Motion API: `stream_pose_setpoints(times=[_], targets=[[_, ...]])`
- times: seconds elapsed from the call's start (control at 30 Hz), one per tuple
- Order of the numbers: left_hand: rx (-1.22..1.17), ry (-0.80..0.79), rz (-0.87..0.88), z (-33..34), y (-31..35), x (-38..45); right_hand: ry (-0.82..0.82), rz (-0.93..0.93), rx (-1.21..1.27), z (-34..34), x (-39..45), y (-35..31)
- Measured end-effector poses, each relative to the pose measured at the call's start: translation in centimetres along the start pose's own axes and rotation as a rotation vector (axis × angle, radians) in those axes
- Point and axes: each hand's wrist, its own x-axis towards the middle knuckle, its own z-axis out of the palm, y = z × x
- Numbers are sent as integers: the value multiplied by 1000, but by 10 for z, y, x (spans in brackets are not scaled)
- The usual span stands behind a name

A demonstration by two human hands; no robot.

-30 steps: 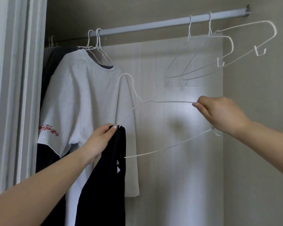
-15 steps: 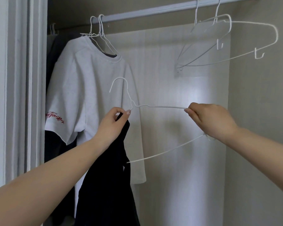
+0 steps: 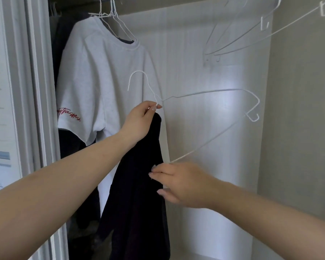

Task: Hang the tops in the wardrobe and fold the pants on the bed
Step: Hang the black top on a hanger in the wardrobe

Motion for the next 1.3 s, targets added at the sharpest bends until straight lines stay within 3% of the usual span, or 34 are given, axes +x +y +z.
stream_pose_setpoints(times=[0.1,0.27,0.37,0.47,0.63,0.73,0.87,1.1,1.23,1.3], targets=[[-49,9,-39,-2,5,-2,-185,216,85,34,0,-19],[-56,50,-97,-9,1,-8,-228,526,506,63,-10,-33],[-114,103,-175,-13,-6,-11,-235,612,518,70,-19,-32],[-106,159,-213,-17,-10,-14,-211,621,386,67,-31,-20],[-123,182,-227,-27,-23,-18,50,623,294,49,-56,6],[-158,172,-299,-29,-31,-21,12,582,244,37,-62,11],[-195,192,-439,-23,-38,-22,6,358,100,29,-65,0],[-322,215,-508,-12,-47,-25,-266,480,401,32,-52,-8],[-365,178,-516,0,-48,-29,-518,493,771,37,-41,-18],[-387,167,-514,7,-48,-32,-486,553,904,46,-34,-23]])
